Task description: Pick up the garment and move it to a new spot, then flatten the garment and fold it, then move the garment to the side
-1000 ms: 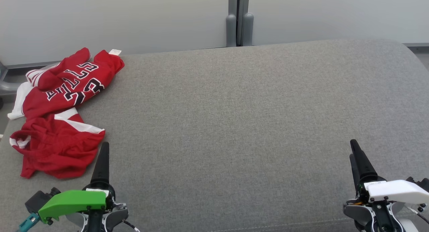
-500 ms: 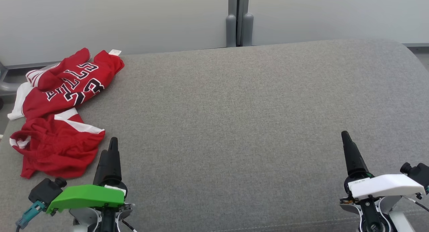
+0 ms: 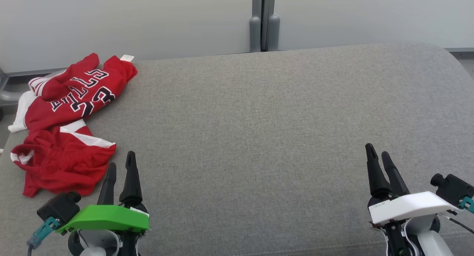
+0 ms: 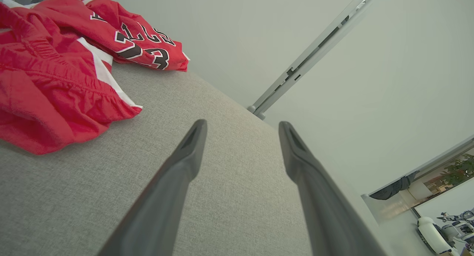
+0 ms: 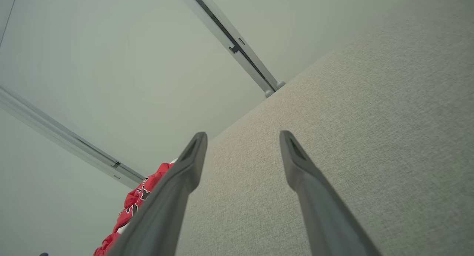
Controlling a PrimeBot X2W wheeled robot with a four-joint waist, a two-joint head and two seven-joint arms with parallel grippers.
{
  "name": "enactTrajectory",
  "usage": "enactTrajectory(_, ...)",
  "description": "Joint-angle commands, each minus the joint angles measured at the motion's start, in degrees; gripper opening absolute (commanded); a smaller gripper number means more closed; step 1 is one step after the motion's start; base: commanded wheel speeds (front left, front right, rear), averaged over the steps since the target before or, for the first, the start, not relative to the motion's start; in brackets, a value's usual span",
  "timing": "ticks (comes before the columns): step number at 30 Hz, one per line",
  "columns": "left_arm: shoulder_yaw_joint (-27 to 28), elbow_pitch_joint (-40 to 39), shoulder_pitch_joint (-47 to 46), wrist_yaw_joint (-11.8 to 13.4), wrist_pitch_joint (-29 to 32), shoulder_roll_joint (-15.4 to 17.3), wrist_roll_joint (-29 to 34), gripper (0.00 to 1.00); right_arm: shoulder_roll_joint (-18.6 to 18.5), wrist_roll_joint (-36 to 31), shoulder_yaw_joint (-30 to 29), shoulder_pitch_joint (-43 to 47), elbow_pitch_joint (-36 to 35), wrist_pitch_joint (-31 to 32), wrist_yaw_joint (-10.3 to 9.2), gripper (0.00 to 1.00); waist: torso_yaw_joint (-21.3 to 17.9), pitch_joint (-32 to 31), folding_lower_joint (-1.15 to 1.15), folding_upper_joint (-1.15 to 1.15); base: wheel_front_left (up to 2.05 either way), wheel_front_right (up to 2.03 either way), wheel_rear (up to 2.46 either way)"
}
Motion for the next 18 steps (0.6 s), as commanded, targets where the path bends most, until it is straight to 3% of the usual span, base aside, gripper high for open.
enactTrajectory(1, 0.08, -0.88, 0.47, 0.34, -0.6, 0.44, 2.32, 1.0, -0.17, -2.7, 0.18, -1.33, -0.83, -0.56, 0.03, 1.0, -0.05, 0.01, 0.0, 0.0, 0.0, 0.0, 0.0)
enactTrajectory(18, -0.88, 0.09, 2.25, 0.45, -3.23, 1.28, 15.42, 1.0, 0.88, -18.04, 1.43, -1.89, 0.36, -2.28, 0.03, 1.0, -0.1, -0.21, 0.0, 0.0, 0.0, 0.0, 0.0)
